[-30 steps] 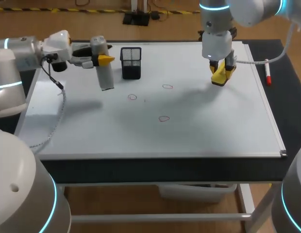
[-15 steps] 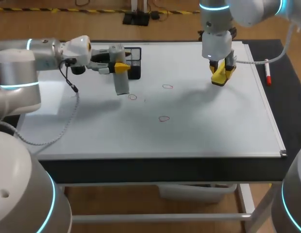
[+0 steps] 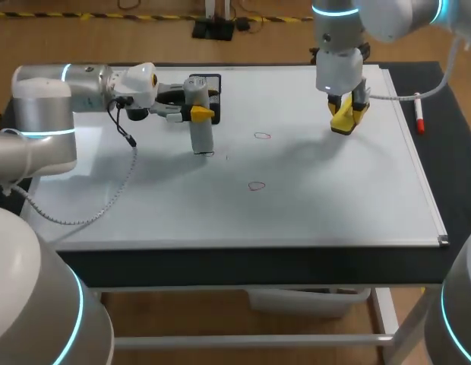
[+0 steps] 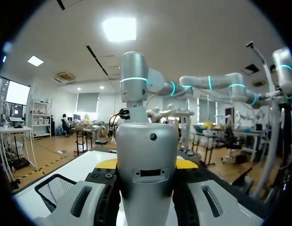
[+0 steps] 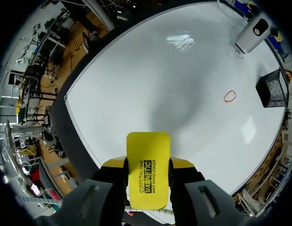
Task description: Pick up the inspection probe, press it on each red-marked spot on the whiteboard one by one, put down the probe, pick up the eraser, and wipe off all the red marks.
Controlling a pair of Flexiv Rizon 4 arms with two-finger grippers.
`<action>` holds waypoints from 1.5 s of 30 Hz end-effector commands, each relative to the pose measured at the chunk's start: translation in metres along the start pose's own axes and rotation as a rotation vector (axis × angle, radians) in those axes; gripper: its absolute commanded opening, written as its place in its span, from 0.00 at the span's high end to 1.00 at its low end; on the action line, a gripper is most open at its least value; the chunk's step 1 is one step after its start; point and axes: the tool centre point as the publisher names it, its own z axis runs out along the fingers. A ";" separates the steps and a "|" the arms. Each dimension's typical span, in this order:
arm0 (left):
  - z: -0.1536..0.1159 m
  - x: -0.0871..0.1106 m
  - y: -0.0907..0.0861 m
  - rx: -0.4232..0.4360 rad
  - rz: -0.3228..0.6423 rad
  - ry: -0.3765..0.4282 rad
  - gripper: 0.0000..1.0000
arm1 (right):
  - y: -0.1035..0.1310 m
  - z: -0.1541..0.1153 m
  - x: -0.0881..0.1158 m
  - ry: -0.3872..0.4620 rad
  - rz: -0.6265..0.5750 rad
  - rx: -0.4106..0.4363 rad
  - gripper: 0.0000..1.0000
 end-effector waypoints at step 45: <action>0.006 -0.008 0.023 -0.012 0.014 0.072 1.00 | 0.000 -0.002 0.001 0.002 -0.001 0.002 1.00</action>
